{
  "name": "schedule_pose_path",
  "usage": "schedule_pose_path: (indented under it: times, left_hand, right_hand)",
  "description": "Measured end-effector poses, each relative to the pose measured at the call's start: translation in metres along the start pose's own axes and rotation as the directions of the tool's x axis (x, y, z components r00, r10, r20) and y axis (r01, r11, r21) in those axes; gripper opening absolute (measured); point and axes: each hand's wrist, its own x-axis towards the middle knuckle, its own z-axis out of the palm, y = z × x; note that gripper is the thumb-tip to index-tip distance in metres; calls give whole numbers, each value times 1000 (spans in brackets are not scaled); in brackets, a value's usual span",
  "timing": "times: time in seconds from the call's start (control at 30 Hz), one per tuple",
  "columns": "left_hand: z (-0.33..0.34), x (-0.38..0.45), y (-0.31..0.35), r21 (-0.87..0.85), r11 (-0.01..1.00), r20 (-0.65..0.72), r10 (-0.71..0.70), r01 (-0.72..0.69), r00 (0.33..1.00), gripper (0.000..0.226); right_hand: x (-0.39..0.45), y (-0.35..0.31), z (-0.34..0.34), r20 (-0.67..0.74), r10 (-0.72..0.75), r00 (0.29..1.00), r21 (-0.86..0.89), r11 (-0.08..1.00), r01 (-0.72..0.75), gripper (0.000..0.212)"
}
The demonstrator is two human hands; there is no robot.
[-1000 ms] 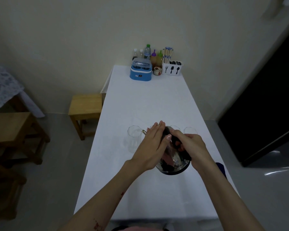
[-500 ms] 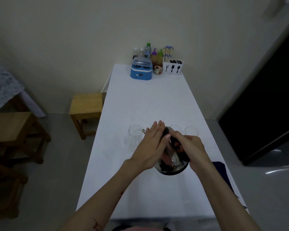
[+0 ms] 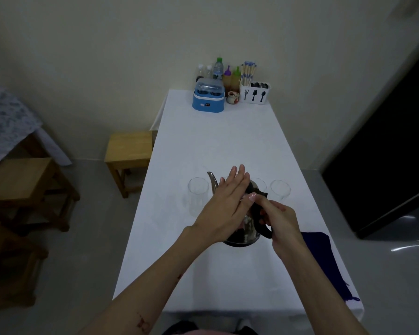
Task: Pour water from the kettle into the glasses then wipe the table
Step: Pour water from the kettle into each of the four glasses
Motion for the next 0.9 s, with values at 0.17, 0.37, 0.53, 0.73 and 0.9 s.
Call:
schedule_pose_path:
  times: [0.17,0.37,0.53,0.73,0.9]
  left_hand:
    - [7,7,16,18,998,-36,65,-64,997,55]
    - [27,17,34,67,997,-89,43,-37,995,59]
    - [42,22,42,57,998,-65,-34,37,997,61]
    - [56,32,43,25,994,-26,-103,103,994,60]
    - [65,35,44,-6,991,-30,-137,136,990,61]
  right_hand:
    - [3,-6,-21,20,-36,999,16,999,36,22]
    - [15,-20,-50,35,-118,992,-111,986,122,28]
    - [30,-24,-68,18,-111,994,-218,970,112,30]
    - [43,-34,-79,71,-95,993,-328,938,113,32]
    - [55,-41,-85,91,-74,993,-368,924,103,46]
